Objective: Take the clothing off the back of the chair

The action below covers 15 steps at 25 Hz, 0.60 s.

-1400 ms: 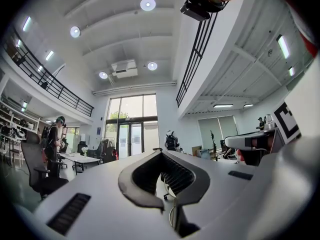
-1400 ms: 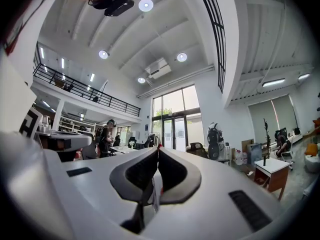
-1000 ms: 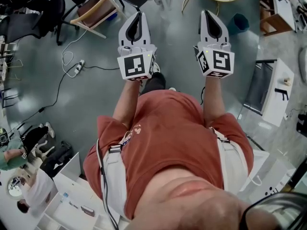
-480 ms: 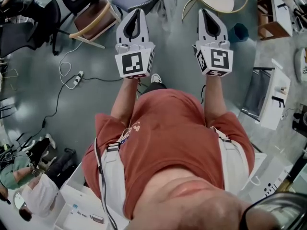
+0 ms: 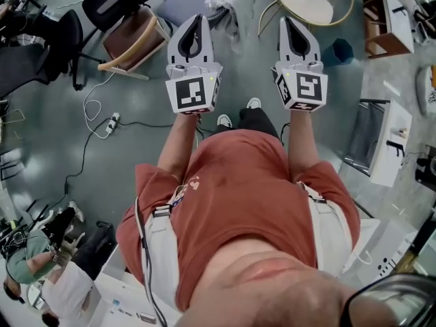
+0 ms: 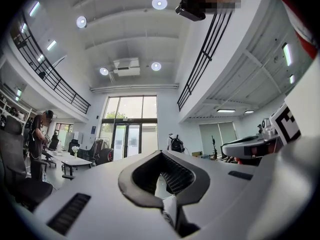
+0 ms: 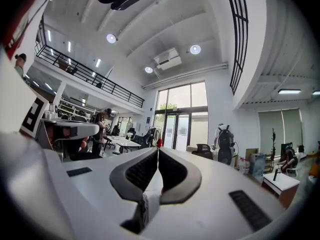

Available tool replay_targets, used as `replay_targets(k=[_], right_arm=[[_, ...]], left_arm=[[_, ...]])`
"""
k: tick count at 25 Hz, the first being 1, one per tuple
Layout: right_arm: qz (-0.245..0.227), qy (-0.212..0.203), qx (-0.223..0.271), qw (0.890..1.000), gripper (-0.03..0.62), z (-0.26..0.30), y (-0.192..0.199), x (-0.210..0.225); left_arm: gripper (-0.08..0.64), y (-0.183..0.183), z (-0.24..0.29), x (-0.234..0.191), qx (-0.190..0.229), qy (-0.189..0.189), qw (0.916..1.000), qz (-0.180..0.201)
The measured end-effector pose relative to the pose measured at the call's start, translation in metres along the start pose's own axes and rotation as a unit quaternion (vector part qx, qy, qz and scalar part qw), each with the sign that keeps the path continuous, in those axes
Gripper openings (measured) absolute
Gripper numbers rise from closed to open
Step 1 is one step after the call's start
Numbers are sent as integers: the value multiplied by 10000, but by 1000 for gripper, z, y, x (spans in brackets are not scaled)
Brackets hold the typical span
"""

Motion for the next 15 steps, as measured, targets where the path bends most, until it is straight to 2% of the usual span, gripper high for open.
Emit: replay_targets(k=[7, 15], right_arm=[[42, -26, 43, 10000, 23, 36, 17, 22], [155, -105, 111, 9998, 23, 112, 37, 91]], left_arm=[[14, 14, 40, -2, -40, -56, 10000, 22], [14, 24, 136, 7, -4, -188, 9997, 143]])
Point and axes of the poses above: the fingertips, and each gripper's own axes: z forward along the fingers, x to its right, y out of its underside, the point moved 8 cm from there along -z, backward along the fingers, and after that the axes turned 14 degrees about -z, right-handed, at the moved point
